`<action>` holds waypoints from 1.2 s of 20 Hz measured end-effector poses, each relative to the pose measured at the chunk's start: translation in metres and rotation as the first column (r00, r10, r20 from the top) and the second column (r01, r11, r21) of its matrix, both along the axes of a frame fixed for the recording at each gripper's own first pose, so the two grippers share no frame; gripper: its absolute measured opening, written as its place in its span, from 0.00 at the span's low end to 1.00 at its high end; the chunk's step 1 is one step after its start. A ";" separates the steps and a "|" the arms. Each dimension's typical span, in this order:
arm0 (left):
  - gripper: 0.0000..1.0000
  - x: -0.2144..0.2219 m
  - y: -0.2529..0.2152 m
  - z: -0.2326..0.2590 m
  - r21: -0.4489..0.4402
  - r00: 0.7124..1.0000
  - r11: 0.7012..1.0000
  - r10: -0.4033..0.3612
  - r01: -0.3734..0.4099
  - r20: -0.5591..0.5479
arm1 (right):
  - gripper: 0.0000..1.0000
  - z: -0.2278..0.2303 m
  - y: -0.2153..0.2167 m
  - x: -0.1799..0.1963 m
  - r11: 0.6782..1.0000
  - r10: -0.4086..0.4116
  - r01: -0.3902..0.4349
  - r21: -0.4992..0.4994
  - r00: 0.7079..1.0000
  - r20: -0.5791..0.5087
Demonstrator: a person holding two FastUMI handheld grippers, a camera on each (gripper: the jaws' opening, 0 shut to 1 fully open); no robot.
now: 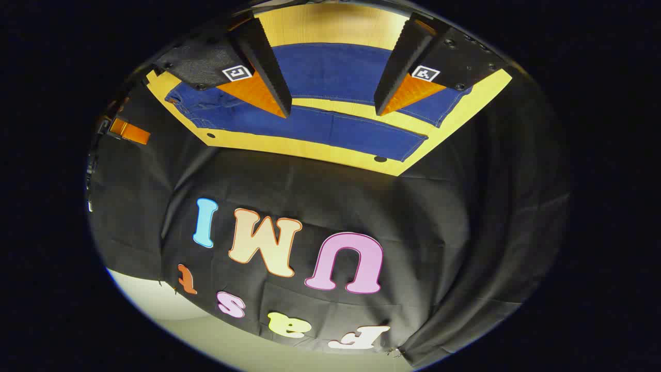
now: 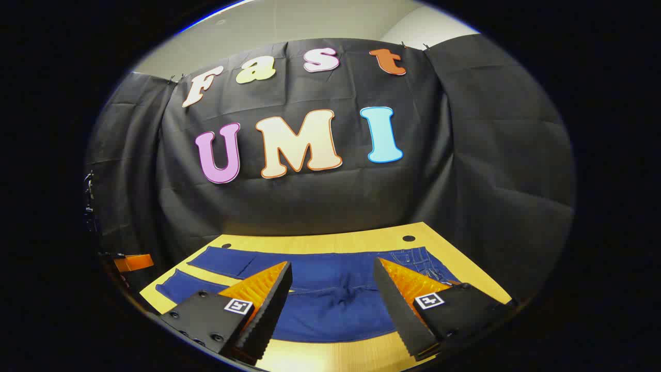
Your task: Grasp the waist and the cuffs of the jeans and fold them to make the two legs overlap; first hold the waist and fold one-third of the jeans toward the cuffs, then hold the cuffs and fold the remaining one-third in the same direction to finish folding.
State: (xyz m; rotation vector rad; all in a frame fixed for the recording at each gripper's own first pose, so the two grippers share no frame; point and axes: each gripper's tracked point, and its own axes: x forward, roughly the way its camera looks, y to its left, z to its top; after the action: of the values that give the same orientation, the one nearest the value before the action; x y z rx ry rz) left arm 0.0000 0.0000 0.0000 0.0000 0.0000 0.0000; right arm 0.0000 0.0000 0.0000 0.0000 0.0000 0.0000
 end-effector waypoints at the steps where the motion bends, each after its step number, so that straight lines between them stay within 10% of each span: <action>1: 0.96 0.000 0.000 0.000 0.004 1.000 1.000 -0.004 0.004 -0.004 | 0.98 0.000 0.002 0.000 1.000 0.000 0.000 -0.002 1.000 0.000; 18: 0.96 0.009 0.034 -0.062 -0.051 0.988 0.997 -0.059 0.052 -0.141 | 0.98 -0.026 0.004 0.001 0.999 -0.001 -0.001 -0.034 0.998 -0.058; 24: 0.96 0.011 0.071 -0.109 0.072 0.922 0.978 -0.157 0.194 -0.355 | 0.98 -0.039 -0.007 0.000 0.998 -0.016 0.009 -0.070 0.995 -0.103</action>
State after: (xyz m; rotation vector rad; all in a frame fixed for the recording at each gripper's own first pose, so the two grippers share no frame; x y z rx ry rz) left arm 0.0106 0.0711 -0.1094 0.1066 0.3555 -0.1804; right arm -0.0005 -0.0068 -0.0386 -0.0696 0.1034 -0.0126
